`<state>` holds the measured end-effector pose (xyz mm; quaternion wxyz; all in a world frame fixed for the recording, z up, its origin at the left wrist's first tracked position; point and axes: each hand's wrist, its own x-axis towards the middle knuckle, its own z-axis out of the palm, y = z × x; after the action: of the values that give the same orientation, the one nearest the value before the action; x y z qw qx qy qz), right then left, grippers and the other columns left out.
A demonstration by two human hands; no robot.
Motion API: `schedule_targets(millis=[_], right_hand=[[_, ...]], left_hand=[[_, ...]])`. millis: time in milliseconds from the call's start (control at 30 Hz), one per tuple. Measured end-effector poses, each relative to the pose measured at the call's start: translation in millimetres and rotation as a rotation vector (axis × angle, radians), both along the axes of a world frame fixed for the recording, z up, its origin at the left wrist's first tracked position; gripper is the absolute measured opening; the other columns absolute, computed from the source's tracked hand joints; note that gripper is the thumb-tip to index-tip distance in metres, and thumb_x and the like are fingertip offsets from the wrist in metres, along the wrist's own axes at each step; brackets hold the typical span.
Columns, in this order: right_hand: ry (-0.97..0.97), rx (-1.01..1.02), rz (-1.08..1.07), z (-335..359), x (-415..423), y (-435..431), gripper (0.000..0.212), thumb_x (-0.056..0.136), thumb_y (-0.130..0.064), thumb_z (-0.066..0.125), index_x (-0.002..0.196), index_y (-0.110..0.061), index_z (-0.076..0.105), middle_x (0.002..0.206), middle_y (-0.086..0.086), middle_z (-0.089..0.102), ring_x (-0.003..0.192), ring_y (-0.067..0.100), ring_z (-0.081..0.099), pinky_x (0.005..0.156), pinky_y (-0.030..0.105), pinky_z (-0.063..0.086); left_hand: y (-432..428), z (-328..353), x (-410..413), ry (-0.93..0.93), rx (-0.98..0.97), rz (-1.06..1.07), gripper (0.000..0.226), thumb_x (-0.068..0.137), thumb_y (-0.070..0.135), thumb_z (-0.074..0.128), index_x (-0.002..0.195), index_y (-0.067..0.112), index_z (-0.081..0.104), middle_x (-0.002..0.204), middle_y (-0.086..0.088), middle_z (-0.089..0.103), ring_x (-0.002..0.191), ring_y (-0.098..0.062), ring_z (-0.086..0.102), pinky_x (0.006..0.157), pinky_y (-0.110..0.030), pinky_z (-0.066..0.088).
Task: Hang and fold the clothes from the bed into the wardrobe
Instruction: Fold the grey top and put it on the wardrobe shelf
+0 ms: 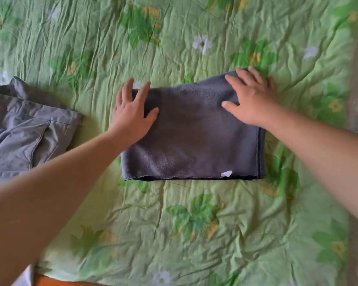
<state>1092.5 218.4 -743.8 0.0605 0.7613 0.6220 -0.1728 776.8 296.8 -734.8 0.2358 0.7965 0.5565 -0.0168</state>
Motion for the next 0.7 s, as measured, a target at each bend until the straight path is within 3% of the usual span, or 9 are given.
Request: schedule_targets(millis=[67,167,267,333,400,500,600,700], right_hand=[[-0.022,-0.074,0.028,-11,-2,2,0.088,0.086,-0.081,0.034,0.158,-0.037,0.009,0.169,0.0,-0.002,0.156,0.025,-0.006,0.119,0.065,0.004],[-0.046,-0.086,0.026,-23,-4,-11,0.092,0.083,-0.088,0.012,0.159,-0.038,-0.004,0.169,-0.002,-0.015,0.155,0.023,-0.014,0.12,0.064,0.001],[-0.047,-0.121,-0.016,-28,-5,-9,0.093,0.08,-0.09,0.006,0.158,-0.04,-0.007,0.168,-0.003,-0.018,0.154,0.021,-0.017,0.121,0.062,-0.002],[-0.043,-0.125,-0.027,-24,-9,-5,0.093,0.082,-0.089,0.016,0.158,-0.039,-0.001,0.169,-0.002,-0.012,0.155,0.022,-0.01,0.12,0.062,0.005],[-0.007,-0.045,-0.055,-15,-11,-8,0.09,0.084,-0.083,0.038,0.156,-0.031,0.021,0.166,0.004,0.012,0.152,0.028,0.013,0.115,0.059,0.024],[0.076,0.097,-0.078,2,-4,-13,0.072,0.08,-0.062,0.068,0.133,-0.016,0.052,0.136,0.013,0.046,0.127,0.036,0.04,0.102,0.051,0.043],[0.115,0.022,-0.228,16,-1,-10,0.051,0.075,-0.043,0.082,0.115,-0.021,0.059,0.122,0.016,0.045,0.113,0.038,0.046,0.102,0.039,0.038],[0.277,-0.125,-0.54,30,-3,-9,0.043,0.076,-0.027,0.082,0.108,-0.027,0.054,0.121,0.013,0.046,0.094,0.03,0.057,0.081,0.035,0.051]], left_hand=[[7,-13,-2,0.135,0.02,-0.116,0.071,0.1,0.057,0.037,0.159,0.04,0.002,0.169,-0.004,-0.01,0.154,-0.027,-0.012,0.122,-0.051,0.007],[6,-27,-9,0.191,0.043,-0.207,0.069,0.1,0.064,0.023,0.157,0.043,-0.009,0.168,-0.003,-0.015,0.154,-0.027,-0.016,0.124,-0.049,0.002],[9,-35,-12,0.205,0.016,-0.185,0.069,0.099,0.067,0.02,0.155,0.045,-0.013,0.168,-0.003,-0.015,0.154,-0.026,-0.015,0.125,-0.047,-0.001],[10,-32,-9,0.211,0.003,-0.177,0.07,0.098,0.067,0.024,0.156,0.045,-0.01,0.168,-0.004,-0.011,0.155,-0.027,-0.01,0.125,-0.048,0.002],[11,-24,-5,0.189,-0.002,-0.155,0.073,0.096,0.066,0.035,0.157,0.042,0.003,0.165,-0.007,0.007,0.152,-0.031,0.007,0.122,-0.052,0.014],[23,-7,-6,0.046,-0.053,-0.01,0.071,0.088,0.054,0.064,0.148,0.028,0.038,0.143,-0.012,0.039,0.129,-0.034,0.04,0.105,-0.049,0.038],[36,6,-13,-0.114,-0.181,0.157,0.043,0.084,0.032,0.075,0.122,0.019,0.061,0.116,-0.01,0.057,0.101,-0.027,0.056,0.083,-0.032,0.043],[33,19,-19,-0.209,-0.339,0.282,0.027,0.085,0.017,0.074,0.108,0.021,0.06,0.092,-0.007,0.059,0.087,-0.03,0.058,0.075,-0.039,0.051]])
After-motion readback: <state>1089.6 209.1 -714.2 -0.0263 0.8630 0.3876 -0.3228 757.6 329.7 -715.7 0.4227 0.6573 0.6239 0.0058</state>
